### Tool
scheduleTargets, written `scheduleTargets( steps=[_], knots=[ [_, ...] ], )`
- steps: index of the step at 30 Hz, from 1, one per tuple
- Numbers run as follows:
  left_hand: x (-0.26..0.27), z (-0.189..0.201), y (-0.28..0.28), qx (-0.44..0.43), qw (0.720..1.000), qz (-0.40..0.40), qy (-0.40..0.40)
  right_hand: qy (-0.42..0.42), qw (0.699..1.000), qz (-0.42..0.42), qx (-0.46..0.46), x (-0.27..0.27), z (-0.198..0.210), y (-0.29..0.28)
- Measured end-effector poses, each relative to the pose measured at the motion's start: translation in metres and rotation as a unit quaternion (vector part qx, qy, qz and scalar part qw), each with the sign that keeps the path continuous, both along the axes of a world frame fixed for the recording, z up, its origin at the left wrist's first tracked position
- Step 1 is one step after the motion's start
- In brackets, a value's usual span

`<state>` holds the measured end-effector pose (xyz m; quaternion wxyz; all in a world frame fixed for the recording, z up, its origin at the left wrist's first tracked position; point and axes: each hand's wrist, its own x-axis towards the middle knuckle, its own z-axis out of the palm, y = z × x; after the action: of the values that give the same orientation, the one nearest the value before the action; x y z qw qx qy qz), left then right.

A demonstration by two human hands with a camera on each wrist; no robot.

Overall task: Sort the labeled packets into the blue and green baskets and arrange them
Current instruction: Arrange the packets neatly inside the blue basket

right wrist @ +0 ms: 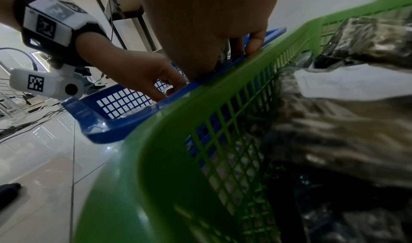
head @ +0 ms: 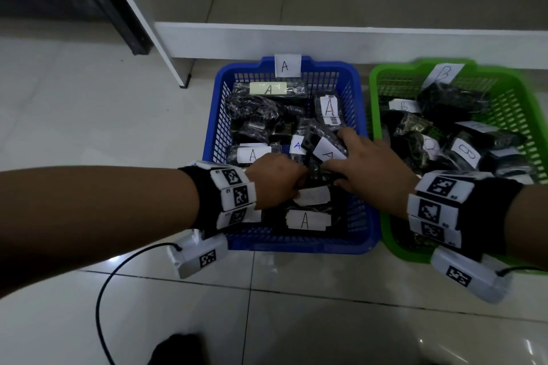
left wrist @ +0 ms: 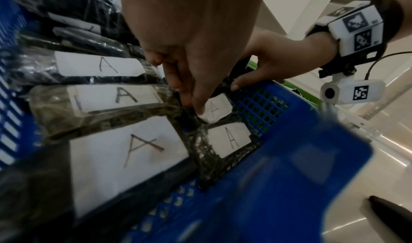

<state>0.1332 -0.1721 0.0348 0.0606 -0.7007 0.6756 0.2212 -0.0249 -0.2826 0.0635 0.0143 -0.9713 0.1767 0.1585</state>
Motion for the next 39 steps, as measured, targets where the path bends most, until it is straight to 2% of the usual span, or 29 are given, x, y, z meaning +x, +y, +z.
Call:
scheduleTargets(
  steps=[7, 11, 14, 19, 21, 24, 27, 29, 33, 35, 37, 39],
  knots=[
    [0.003, -0.002, 0.001, -0.008, 0.998, -0.024, -0.049, -0.015, 1.000, 0.007, -0.011, -0.001, -0.005, -0.001],
    [0.014, 0.006, 0.003, 0.000, 0.999, -0.029, 0.015, -0.097, 0.993, 0.000, 0.074, -0.004, -0.006, -0.005],
    [0.033, 0.022, 0.010, 0.006, 0.999, -0.022, 0.044, -0.171, 0.969, -0.061, 0.166, -0.007, -0.004, -0.011],
    [0.061, 0.040, 0.041, 0.076, 0.995, -0.063, 0.014, -0.256, 0.919, -0.160, 0.255, -0.003, 0.004, -0.007],
    [0.062, 0.036, 0.054, 0.103, 0.990, -0.096, -0.007, -0.272, 0.899, -0.193, 0.285, 0.003, 0.008, -0.003],
    [0.060, 0.025, 0.069, 0.116, 0.987, -0.107, -0.009, -0.256, 0.889, -0.199, 0.322, 0.011, 0.019, 0.005],
    [0.058, 0.016, 0.076, 0.092, 0.990, -0.110, -0.014, -0.176, 0.908, -0.136, 0.354, 0.016, 0.029, 0.014],
    [0.057, 0.011, 0.078, 0.080, 0.990, -0.112, -0.008, -0.106, 0.929, -0.085, 0.345, 0.015, 0.028, 0.019],
    [0.059, 0.009, 0.078, 0.090, 0.991, -0.095, 0.008, 0.006, 0.949, -0.025, 0.313, 0.012, 0.013, 0.027],
    [0.062, 0.011, 0.076, 0.083, 0.991, -0.105, 0.000, 0.024, 0.970, 0.008, 0.242, 0.011, 0.002, 0.028],
    [0.064, 0.015, 0.073, 0.050, 0.991, -0.120, -0.010, -0.002, 0.988, 0.049, 0.144, 0.009, -0.005, 0.031],
    [0.068, 0.021, 0.070, -0.016, 0.992, -0.125, -0.015, -0.038, 0.993, 0.099, 0.043, 0.006, -0.014, 0.033]
  ],
)
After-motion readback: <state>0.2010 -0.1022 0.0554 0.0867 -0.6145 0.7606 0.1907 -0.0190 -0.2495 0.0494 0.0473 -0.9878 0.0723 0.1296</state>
